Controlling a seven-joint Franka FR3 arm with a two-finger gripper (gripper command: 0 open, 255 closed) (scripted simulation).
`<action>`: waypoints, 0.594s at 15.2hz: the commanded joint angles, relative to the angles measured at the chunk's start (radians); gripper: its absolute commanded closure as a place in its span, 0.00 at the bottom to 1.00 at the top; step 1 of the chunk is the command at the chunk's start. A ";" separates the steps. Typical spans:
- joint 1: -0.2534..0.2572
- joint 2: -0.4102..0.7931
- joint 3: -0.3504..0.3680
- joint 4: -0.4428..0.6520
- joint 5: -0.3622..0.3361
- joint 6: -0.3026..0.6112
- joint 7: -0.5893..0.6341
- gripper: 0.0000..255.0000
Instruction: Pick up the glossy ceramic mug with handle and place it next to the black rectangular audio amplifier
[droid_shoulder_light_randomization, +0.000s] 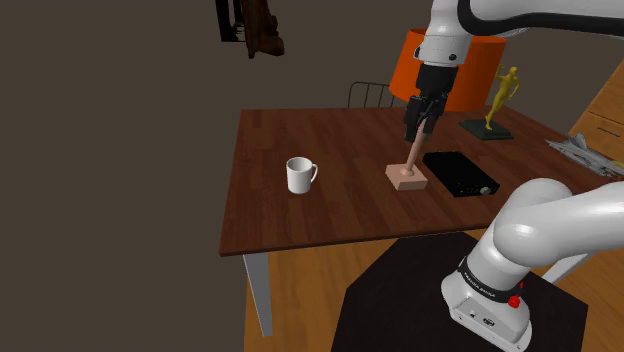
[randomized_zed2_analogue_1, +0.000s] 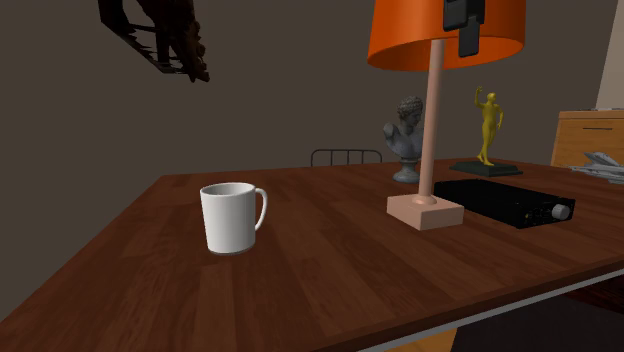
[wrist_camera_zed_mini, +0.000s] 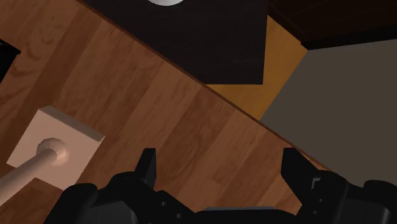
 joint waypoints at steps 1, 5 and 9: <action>0.000 0.000 0.000 0.000 0.000 0.000 0.000 0.00; 0.010 0.105 0.054 -0.008 0.017 0.134 0.037 0.00; 0.016 0.227 0.105 0.008 0.023 0.261 0.075 0.00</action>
